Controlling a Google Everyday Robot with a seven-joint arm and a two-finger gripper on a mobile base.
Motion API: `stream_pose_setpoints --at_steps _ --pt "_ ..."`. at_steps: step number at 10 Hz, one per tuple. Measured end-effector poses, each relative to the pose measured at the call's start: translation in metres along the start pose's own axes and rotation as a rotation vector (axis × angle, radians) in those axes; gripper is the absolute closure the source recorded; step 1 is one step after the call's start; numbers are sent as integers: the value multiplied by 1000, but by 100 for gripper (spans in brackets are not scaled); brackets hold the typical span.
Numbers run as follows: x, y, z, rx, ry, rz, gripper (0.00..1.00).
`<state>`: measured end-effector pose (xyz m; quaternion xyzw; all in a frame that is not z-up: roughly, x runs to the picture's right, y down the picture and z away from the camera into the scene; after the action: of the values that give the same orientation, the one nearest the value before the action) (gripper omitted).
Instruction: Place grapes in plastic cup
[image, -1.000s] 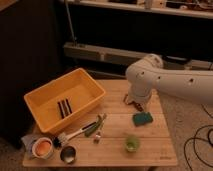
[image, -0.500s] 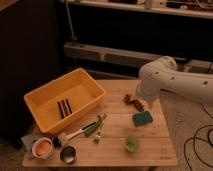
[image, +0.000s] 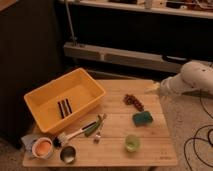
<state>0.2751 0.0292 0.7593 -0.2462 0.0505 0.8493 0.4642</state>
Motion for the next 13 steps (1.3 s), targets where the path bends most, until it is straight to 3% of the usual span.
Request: stream_pose_setpoints --at_steps 4,6,7,9,13 --pt "-8 -4 2 -33 19 -12 35" --pt "-20 -4 23 -127 94 -109 35" --pt "-26 -11 33 -145 120 -144 35" --pt "-29 -4 48 -145 151 -221 35" --pt "-31 -6 48 -133 145 -226 35"
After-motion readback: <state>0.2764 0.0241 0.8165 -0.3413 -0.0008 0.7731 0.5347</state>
